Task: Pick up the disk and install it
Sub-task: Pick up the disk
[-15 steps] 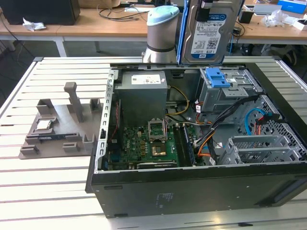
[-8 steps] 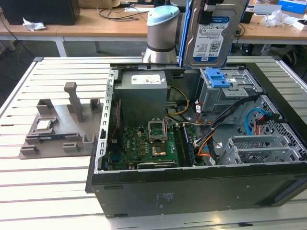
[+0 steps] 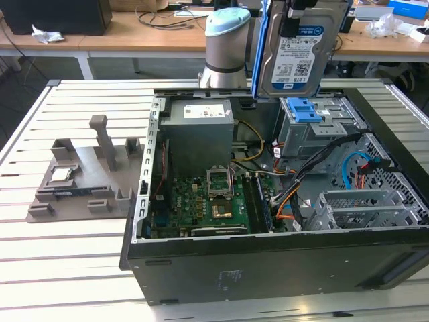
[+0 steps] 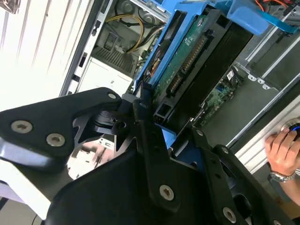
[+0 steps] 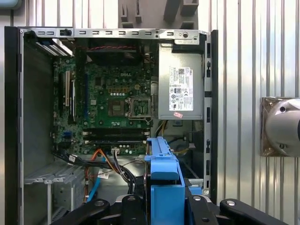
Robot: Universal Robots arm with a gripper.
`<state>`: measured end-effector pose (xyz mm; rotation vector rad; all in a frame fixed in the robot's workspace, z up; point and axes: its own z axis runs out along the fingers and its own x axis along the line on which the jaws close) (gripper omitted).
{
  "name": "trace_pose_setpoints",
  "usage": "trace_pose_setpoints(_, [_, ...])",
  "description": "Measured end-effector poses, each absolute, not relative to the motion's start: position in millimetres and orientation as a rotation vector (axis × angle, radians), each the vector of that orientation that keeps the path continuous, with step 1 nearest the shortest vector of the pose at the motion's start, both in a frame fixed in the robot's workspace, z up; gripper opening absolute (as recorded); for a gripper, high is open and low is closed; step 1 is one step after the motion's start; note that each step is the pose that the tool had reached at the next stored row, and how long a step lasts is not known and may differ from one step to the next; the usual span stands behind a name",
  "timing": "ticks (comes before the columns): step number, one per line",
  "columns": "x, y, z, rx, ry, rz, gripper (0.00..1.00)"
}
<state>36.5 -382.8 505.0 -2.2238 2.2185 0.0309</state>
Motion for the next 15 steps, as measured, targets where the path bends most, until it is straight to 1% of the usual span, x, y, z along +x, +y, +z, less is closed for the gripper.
trace_pose_setpoints(5, [37.6,-390.0,504.9,-2.224,2.218,0.031,0.36])
trace_pose_setpoints(8, [41.1,-412.9,504.3,-2.224,2.219,0.031,0.36])
trace_pose_setpoints(15, [42.2,-420.5,504.1,-2.224,2.219,0.031,0.36])
